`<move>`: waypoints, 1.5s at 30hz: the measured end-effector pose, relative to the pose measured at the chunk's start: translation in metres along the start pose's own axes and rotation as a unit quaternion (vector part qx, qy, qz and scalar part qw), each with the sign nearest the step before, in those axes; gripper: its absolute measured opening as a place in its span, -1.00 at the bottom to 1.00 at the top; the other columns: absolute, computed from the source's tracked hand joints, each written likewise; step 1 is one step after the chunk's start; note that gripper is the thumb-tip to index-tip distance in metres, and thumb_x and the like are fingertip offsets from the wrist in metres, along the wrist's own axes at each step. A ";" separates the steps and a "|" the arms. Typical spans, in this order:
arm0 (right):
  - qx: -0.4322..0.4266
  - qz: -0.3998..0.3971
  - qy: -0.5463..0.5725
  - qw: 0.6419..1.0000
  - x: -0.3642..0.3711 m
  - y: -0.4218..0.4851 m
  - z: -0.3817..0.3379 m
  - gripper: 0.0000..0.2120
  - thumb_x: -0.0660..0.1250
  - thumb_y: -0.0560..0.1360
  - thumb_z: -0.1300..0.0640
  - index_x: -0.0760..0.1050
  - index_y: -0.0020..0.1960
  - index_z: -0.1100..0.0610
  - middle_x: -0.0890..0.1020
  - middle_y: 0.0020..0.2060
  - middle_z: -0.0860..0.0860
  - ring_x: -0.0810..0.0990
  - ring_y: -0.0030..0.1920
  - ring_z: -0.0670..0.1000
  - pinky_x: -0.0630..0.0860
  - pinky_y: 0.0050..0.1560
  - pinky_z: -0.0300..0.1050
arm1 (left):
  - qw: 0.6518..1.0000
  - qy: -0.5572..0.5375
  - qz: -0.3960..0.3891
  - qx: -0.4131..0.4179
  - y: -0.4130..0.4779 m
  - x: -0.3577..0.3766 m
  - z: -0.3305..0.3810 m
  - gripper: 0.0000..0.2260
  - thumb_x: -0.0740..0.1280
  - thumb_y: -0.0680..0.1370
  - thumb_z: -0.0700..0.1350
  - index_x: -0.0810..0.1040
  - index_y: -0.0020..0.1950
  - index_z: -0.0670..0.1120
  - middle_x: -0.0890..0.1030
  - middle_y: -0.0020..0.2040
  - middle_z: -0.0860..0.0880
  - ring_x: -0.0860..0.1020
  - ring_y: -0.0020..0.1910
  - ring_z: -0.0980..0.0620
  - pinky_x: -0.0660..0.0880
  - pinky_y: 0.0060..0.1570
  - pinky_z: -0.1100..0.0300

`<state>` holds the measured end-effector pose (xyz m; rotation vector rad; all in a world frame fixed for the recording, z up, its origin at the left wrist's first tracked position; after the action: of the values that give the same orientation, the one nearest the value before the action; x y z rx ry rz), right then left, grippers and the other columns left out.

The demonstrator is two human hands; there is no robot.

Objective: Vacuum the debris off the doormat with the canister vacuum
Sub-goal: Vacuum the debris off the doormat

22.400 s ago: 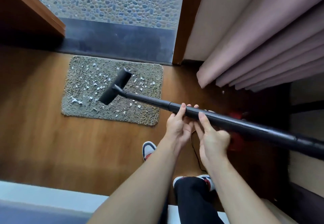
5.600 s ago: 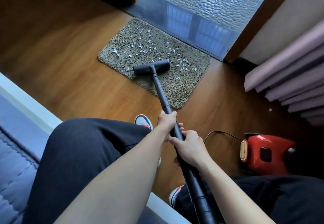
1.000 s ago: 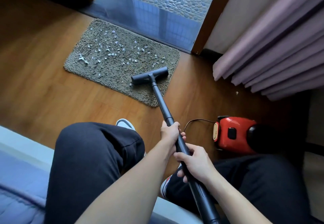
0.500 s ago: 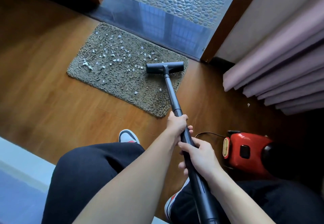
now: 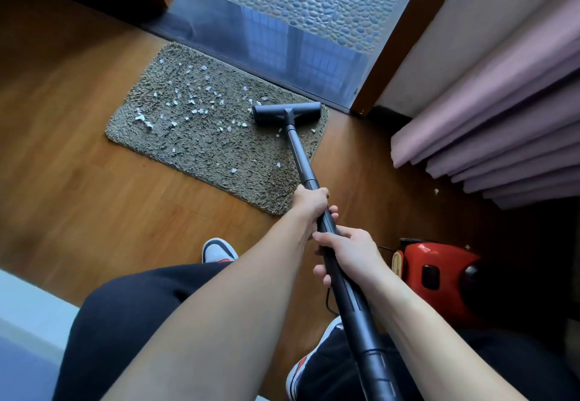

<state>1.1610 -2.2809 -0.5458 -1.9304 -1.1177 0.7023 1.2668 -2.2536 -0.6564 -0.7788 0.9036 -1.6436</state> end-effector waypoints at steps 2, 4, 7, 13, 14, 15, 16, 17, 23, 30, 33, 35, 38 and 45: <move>0.004 -0.002 -0.011 1.000 -0.005 -0.007 0.009 -0.91 0.37 0.62 0.21 0.58 0.00 0.24 0.58 -0.18 0.18 0.61 -0.54 0.01 0.53 -0.58 -0.19 | 1.000 0.003 0.001 -0.003 -0.008 0.001 -0.010 -0.84 0.22 0.60 -0.28 0.35 0.17 -0.15 0.44 -0.24 -0.16 0.47 -0.51 0.01 0.46 -0.57 0.25; 0.009 -0.002 -0.018 1.000 -0.011 -0.015 0.021 -0.89 0.37 0.61 0.20 0.57 0.04 0.26 0.59 -0.18 0.18 0.61 -0.52 0.03 0.53 -0.56 -0.17 | 1.000 0.007 0.004 -0.006 -0.019 0.001 -0.021 -0.78 0.22 0.60 -0.28 0.35 0.24 -0.17 0.45 -0.23 -0.15 0.48 -0.51 0.02 0.47 -0.56 0.24; 0.015 -0.007 -0.029 0.999 -0.016 -0.030 0.038 -0.88 0.37 0.61 0.20 0.56 0.03 0.28 0.58 -0.25 0.18 0.58 -0.55 0.03 0.49 -0.55 -0.19 | 1.000 0.005 0.014 -0.011 -0.038 -0.004 -0.040 -0.76 0.21 0.61 -0.27 0.35 0.27 -0.18 0.45 -0.26 -0.14 0.47 -0.52 0.02 0.47 -0.56 0.24; 0.018 -0.030 -0.049 0.998 -0.025 -0.060 0.069 -0.89 0.40 0.59 0.20 0.58 0.01 0.26 0.59 -0.35 0.12 0.58 -0.54 0.06 0.46 -0.55 -0.20 | 0.999 -0.012 0.034 -0.024 -0.079 -0.016 -0.074 -0.77 0.21 0.62 -0.25 0.35 0.28 -0.20 0.45 -0.28 -0.16 0.46 -0.50 0.01 0.46 -0.58 0.27; 0.013 -0.030 -0.052 0.998 -0.027 -0.065 0.074 -0.89 0.40 0.58 0.21 0.58 0.01 0.26 0.60 -0.33 0.12 0.59 -0.51 0.08 0.47 -0.54 -0.19 | 0.999 -0.015 0.034 -0.025 -0.085 -0.017 -0.079 -0.76 0.21 0.62 -0.25 0.35 0.29 -0.20 0.45 -0.28 -0.16 0.46 -0.50 0.01 0.46 -0.58 0.27; 0.009 -0.031 -0.055 0.998 -0.028 -0.070 0.080 -0.90 0.40 0.58 0.21 0.58 0.00 0.26 0.59 -0.30 0.12 0.59 -0.50 0.09 0.46 -0.54 -0.18 | 0.999 -0.019 0.034 -0.025 -0.091 -0.017 -0.085 -0.75 0.21 0.61 -0.24 0.34 0.29 -0.20 0.45 -0.26 -0.16 0.46 -0.51 0.01 0.46 -0.58 0.26; 0.004 -0.033 -0.059 0.998 -0.030 -0.076 0.085 -0.91 0.39 0.58 0.22 0.58 -0.01 0.27 0.58 -0.29 0.13 0.59 -0.49 0.10 0.46 -0.54 -0.18 | 0.999 -0.023 0.034 -0.025 -0.097 -0.017 -0.090 -0.75 0.21 0.61 -0.23 0.34 0.29 -0.19 0.46 -0.23 -0.17 0.45 -0.51 0.01 0.46 -0.57 0.26; -0.001 -0.033 -0.061 0.998 -0.032 -0.082 0.090 -0.91 0.39 0.58 0.23 0.57 -0.03 0.27 0.58 -0.28 0.14 0.59 -0.49 0.11 0.46 -0.55 -0.18 | 0.999 -0.026 0.032 -0.023 -0.102 -0.017 -0.096 -0.74 0.21 0.61 -0.23 0.34 0.29 -0.19 0.45 -0.20 -0.18 0.45 -0.52 0.02 0.45 -0.57 0.26; -0.003 -0.030 -0.067 0.997 -0.040 -0.105 0.117 -0.88 0.38 0.58 0.27 0.54 0.02 0.35 0.52 -0.28 0.16 0.56 -0.51 0.11 0.46 -0.58 -0.17 | 0.999 -0.036 0.026 -0.029 -0.121 -0.016 -0.131 -0.71 0.20 0.61 -0.23 0.33 0.33 -0.16 0.46 -0.15 -0.18 0.47 -0.55 0.05 0.47 -0.55 0.25; -0.003 -0.020 -0.089 0.996 -0.026 -0.094 0.121 -0.90 0.39 0.57 0.22 0.57 0.00 0.27 0.55 -0.39 0.10 0.58 -0.52 0.11 0.48 -0.56 -0.17 | 0.998 -0.034 0.034 -0.036 -0.111 -0.031 -0.132 -0.84 0.20 0.60 -0.25 0.35 0.18 -0.15 0.44 -0.20 -0.15 0.45 -0.55 0.04 0.46 -0.56 0.25; 0.004 -0.016 -0.084 0.996 -0.023 -0.083 0.119 -0.89 0.40 0.58 0.18 0.58 0.01 0.24 0.56 -0.45 0.04 0.59 -0.52 0.10 0.48 -0.55 -0.19 | 0.998 -0.031 0.033 -0.031 -0.102 -0.032 -0.123 -0.85 0.19 0.60 -0.26 0.34 0.16 -0.15 0.41 -0.21 -0.15 0.43 -0.55 0.04 0.44 -0.55 0.25; 0.003 -0.020 -0.090 0.996 -0.020 -0.075 0.114 -0.89 0.41 0.58 0.15 0.58 -0.02 0.21 0.58 -0.45 0.03 0.59 -0.53 0.10 0.48 -0.53 -0.18 | 0.999 -0.025 0.037 -0.025 -0.096 -0.032 -0.116 -0.83 0.19 0.60 -0.26 0.34 0.18 -0.16 0.42 -0.19 -0.15 0.44 -0.53 0.03 0.45 -0.56 0.26; 0.003 -0.021 -0.082 0.996 -0.016 -0.064 0.104 -0.89 0.41 0.58 0.15 0.58 -0.06 0.19 0.60 -0.40 0.08 0.58 -0.56 0.07 0.48 -0.53 -0.20 | 0.999 -0.025 0.034 -0.014 -0.084 -0.031 -0.101 -0.83 0.19 0.60 -0.28 0.34 0.19 -0.17 0.41 -0.18 -0.15 0.43 -0.52 0.03 0.45 -0.58 0.28; 0.006 -0.030 -0.040 0.999 -0.011 -0.048 0.084 -0.88 0.39 0.60 0.21 0.58 0.05 0.28 0.57 -0.25 0.14 0.58 -0.54 0.03 0.51 -0.57 -0.17 | 0.999 -0.010 0.037 -0.016 -0.064 -0.027 -0.082 -0.78 0.20 0.62 -0.26 0.34 0.26 -0.19 0.43 -0.20 -0.16 0.45 -0.50 0.02 0.46 -0.58 0.28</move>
<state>1.0701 -2.2460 -0.5503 -1.8644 -1.2118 0.7578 1.1732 -2.2027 -0.6433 -0.7735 0.9370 -1.5576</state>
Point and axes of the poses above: each hand's wrist, its own y-axis towards the middle knuckle, its own x-axis out of the palm, z = x × y, the point moved 8 cm from there along y, towards the middle knuckle
